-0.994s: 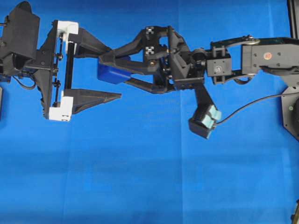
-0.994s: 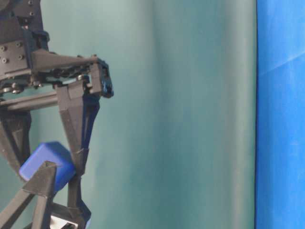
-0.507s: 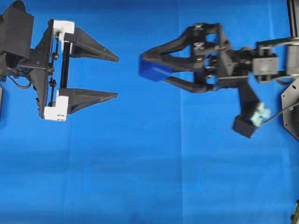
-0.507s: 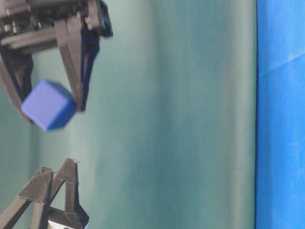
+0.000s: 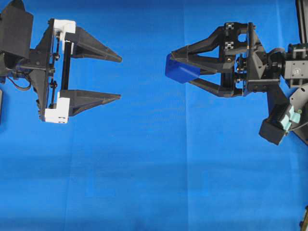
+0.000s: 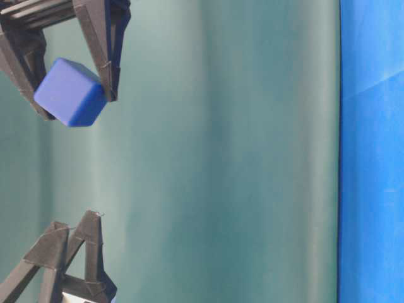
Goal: Handover the blue block to the right arm after grasping it with the left arm, then place it in the designated position.
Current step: 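Pull the cube away to the right with the right gripper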
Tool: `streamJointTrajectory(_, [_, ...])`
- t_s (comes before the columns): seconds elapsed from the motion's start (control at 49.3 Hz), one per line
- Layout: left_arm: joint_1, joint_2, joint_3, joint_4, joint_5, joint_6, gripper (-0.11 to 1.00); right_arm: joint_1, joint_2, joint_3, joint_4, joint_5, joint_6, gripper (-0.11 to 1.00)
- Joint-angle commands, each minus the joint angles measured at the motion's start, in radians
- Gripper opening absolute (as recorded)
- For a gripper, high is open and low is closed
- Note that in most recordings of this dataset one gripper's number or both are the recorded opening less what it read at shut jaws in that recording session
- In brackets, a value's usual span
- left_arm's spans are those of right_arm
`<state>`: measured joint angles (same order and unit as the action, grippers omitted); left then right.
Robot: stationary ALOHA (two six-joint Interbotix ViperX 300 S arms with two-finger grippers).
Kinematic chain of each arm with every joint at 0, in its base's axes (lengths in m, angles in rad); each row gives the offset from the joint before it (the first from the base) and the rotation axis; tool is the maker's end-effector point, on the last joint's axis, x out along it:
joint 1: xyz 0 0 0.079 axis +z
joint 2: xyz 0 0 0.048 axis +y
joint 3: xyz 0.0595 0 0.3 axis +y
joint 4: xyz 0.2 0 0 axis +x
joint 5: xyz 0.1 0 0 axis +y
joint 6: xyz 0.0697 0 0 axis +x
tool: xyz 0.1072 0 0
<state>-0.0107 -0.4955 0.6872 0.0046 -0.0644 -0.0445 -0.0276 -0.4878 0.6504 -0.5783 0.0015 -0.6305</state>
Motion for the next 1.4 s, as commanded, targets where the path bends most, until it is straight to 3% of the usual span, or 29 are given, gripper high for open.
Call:
streamJointTrajectory(0.0, [0.003, -0.035, -0.011, 0.002, -0.005, 0.002, 0.93, 0.003, -0.011, -0.012, 0.025, -0.006, 0.003, 0.56])
streamJointTrajectory(0.081, [0.003, -0.035, -0.011, 0.002, -0.005, 0.002, 0.93, 0.003, -0.009, -0.014, 0.074, -0.008, 0.009, 0.56])
streamJointTrajectory(0.284, [0.003, -0.035, -0.011, 0.002, -0.005, 0.002, 0.93, 0.003, -0.015, -0.017, 0.242, -0.032, 0.126, 0.56])
streamJointTrajectory(0.466, [0.003, -0.034, -0.011, 0.002, -0.005, 0.002, 0.93, 0.003, -0.023, -0.017, 0.322, -0.037, 0.268, 0.56])
streamJointTrajectory(0.811, [0.003, -0.034, -0.011, 0.002, -0.003, 0.006, 0.93, 0.003, -0.025, -0.029, 0.353, -0.044, 0.626, 0.56])
streamJointTrajectory(0.933, [0.003, -0.034, -0.011, 0.002, -0.003, 0.008, 0.93, 0.003, -0.025, -0.037, 0.353, -0.041, 0.713, 0.56])
streamJointTrajectory(1.379, [0.003, -0.031, -0.014, 0.002, -0.003, 0.009, 0.93, 0.003, -0.025, -0.04, 0.353, -0.02, 0.739, 0.56])
